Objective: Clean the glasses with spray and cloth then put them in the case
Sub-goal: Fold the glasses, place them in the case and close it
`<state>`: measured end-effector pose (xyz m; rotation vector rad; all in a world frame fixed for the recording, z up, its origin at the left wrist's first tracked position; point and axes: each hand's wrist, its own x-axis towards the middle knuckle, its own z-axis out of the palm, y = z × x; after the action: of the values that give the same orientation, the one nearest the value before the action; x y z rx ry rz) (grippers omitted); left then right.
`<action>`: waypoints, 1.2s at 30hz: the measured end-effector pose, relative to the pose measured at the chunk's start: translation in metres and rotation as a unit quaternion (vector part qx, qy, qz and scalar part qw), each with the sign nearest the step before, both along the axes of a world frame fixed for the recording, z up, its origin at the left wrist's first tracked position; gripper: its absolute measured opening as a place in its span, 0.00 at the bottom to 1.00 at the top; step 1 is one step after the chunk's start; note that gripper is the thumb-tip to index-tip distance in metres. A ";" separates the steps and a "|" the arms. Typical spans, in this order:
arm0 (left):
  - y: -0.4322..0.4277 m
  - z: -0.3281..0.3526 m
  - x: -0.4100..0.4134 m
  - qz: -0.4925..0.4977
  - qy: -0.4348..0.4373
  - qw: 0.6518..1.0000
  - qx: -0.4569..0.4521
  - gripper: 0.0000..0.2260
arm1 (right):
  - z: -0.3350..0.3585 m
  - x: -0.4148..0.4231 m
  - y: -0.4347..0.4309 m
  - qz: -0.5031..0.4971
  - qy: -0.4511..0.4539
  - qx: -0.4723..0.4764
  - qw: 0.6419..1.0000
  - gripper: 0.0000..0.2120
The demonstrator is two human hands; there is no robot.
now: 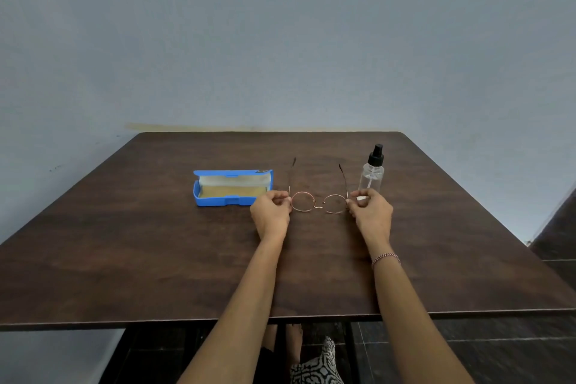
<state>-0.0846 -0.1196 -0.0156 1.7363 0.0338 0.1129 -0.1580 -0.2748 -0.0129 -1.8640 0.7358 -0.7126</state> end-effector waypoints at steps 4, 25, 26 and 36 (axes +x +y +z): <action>0.003 0.001 -0.001 -0.009 0.003 0.996 -0.086 0.06 | 0.002 -0.002 0.001 0.006 -0.020 0.034 0.999 0.07; 0.023 0.005 -0.010 -0.091 -0.059 0.987 -0.115 0.10 | 0.006 -0.006 0.002 0.066 -0.174 0.160 0.969 0.10; 0.023 0.004 -0.009 -0.093 -0.063 0.988 -0.104 0.11 | 0.007 -0.007 0.002 0.068 -0.176 0.161 0.969 0.09; 0.023 0.008 -0.010 -0.100 -0.073 0.990 -0.065 0.11 | 0.008 -0.004 0.001 0.095 -0.209 0.172 0.958 0.11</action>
<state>-0.0947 -0.0965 -0.0075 1.5882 -0.2351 0.0873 -0.1620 -0.2734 -0.0050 -1.3832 0.3709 -0.7660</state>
